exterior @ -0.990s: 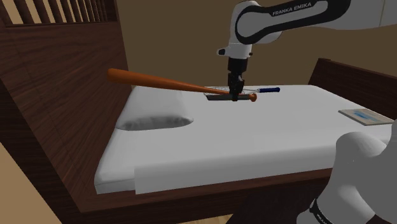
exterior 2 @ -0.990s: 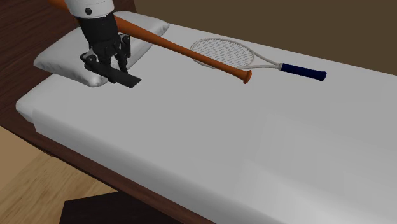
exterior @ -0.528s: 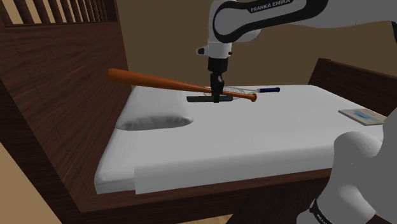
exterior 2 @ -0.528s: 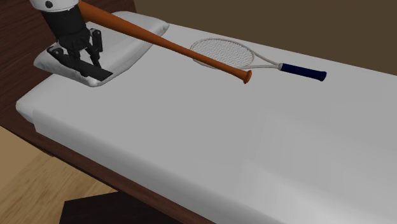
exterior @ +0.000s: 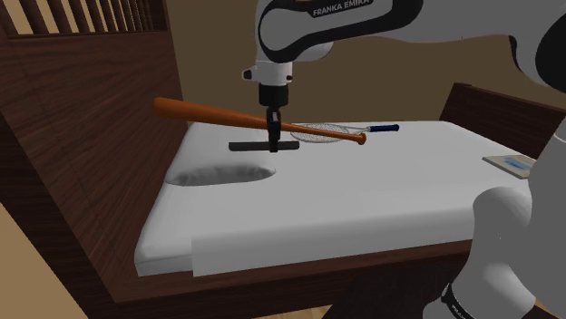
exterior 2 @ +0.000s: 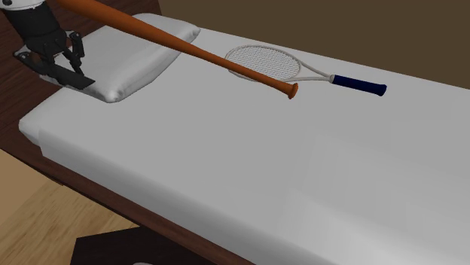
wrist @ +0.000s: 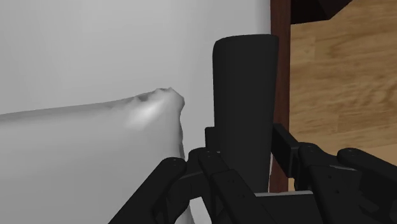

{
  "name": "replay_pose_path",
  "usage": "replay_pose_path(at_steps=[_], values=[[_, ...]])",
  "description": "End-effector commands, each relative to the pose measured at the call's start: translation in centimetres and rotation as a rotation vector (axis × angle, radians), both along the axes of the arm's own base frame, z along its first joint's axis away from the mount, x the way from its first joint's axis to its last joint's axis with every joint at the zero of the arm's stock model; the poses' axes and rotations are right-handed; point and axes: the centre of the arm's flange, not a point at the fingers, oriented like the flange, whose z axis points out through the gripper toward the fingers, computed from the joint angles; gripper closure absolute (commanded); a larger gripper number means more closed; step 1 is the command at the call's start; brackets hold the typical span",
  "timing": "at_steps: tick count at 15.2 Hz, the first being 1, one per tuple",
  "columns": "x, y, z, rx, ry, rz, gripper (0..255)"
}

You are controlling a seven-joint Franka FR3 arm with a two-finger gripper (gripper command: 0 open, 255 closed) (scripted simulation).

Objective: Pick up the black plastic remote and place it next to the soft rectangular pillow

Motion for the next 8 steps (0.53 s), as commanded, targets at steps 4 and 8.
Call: replay_pose_path(at_steps=[4, 8], values=[[2.3, 6.4, 0.3, 0.001, 0.000, 0.000, 255], [3.9, 10.2, -0.3, 0.001, 0.000, 0.000, 255]])
